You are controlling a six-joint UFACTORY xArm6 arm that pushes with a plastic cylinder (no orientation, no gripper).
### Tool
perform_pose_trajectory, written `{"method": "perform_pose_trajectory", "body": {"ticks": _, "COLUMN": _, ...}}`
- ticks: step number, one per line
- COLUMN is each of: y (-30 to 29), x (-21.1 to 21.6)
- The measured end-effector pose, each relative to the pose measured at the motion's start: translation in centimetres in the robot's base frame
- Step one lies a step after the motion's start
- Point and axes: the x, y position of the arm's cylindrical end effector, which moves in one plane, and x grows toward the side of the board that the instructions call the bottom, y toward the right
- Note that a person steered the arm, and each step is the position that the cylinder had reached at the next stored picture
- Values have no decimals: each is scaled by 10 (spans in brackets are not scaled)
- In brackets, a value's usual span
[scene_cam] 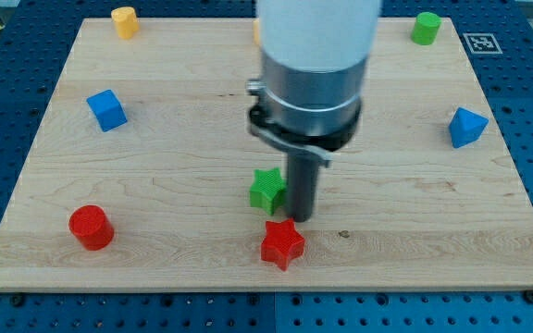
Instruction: Push the blue triangle a bit down
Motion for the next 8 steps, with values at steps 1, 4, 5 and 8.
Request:
{"method": "perform_pose_trajectory", "body": {"ticks": 1, "y": 77, "x": -1}}
{"method": "perform_pose_trajectory", "body": {"ticks": 4, "y": 240, "x": -83}}
{"method": "perform_pose_trajectory", "body": {"ticks": 5, "y": 250, "x": -102}}
{"method": "perform_pose_trajectory", "body": {"ticks": 8, "y": 237, "x": -131}}
